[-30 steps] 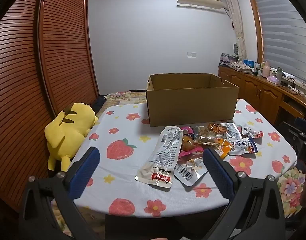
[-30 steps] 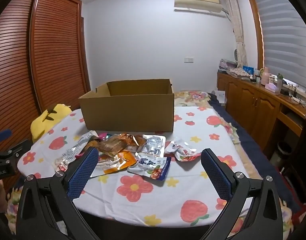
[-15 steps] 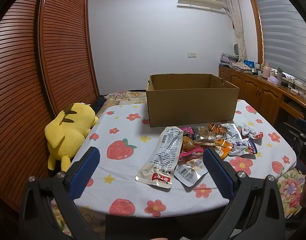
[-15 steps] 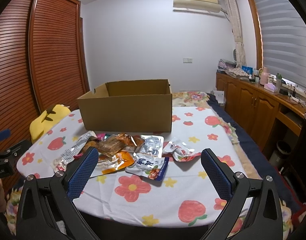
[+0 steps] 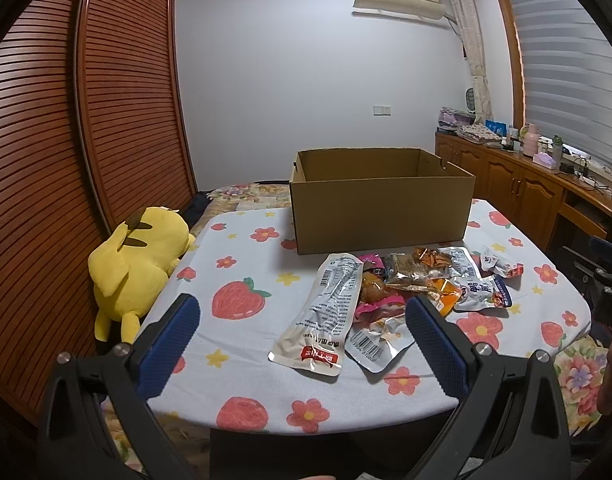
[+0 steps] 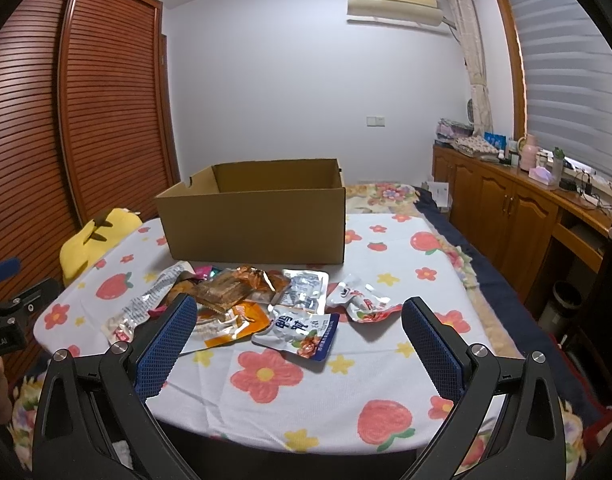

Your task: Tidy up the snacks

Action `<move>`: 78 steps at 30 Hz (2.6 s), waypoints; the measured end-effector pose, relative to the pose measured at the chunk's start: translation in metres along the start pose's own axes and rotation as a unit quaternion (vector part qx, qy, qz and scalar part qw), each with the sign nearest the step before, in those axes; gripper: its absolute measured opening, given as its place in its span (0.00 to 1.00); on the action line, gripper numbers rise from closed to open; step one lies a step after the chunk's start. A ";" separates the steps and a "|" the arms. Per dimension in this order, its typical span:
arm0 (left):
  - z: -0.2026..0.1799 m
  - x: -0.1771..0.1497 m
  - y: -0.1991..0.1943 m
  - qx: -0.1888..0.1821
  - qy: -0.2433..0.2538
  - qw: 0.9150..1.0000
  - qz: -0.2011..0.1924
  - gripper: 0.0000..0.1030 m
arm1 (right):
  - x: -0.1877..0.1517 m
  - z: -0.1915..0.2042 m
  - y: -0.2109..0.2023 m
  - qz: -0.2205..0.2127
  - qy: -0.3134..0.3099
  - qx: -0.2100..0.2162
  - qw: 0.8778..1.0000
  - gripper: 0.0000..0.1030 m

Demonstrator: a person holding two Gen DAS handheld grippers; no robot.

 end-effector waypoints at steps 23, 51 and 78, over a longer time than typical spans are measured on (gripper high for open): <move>-0.003 0.000 -0.001 0.000 0.001 1.000 0.000 1.00 | 0.000 -0.001 0.000 -0.001 0.000 -0.001 1.000 1.00; -0.013 -0.021 0.059 -0.062 0.021 0.994 0.090 1.00 | -0.003 -0.022 0.021 0.013 -0.007 -0.004 1.000 1.00; 0.013 -0.022 0.162 -0.154 -0.001 0.969 0.193 0.99 | -0.034 -0.042 0.182 0.209 -0.106 0.070 0.970 0.73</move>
Point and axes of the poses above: each gripper's, at about its wrist camera, not at the fingertips, and y roughly the way its jaws point, z to its left, x to its top, the point moved 7 cm from there along y, roughly the way its jaws point, and after that the axes turned 8 degrees about -x, right-handed, at the moved point
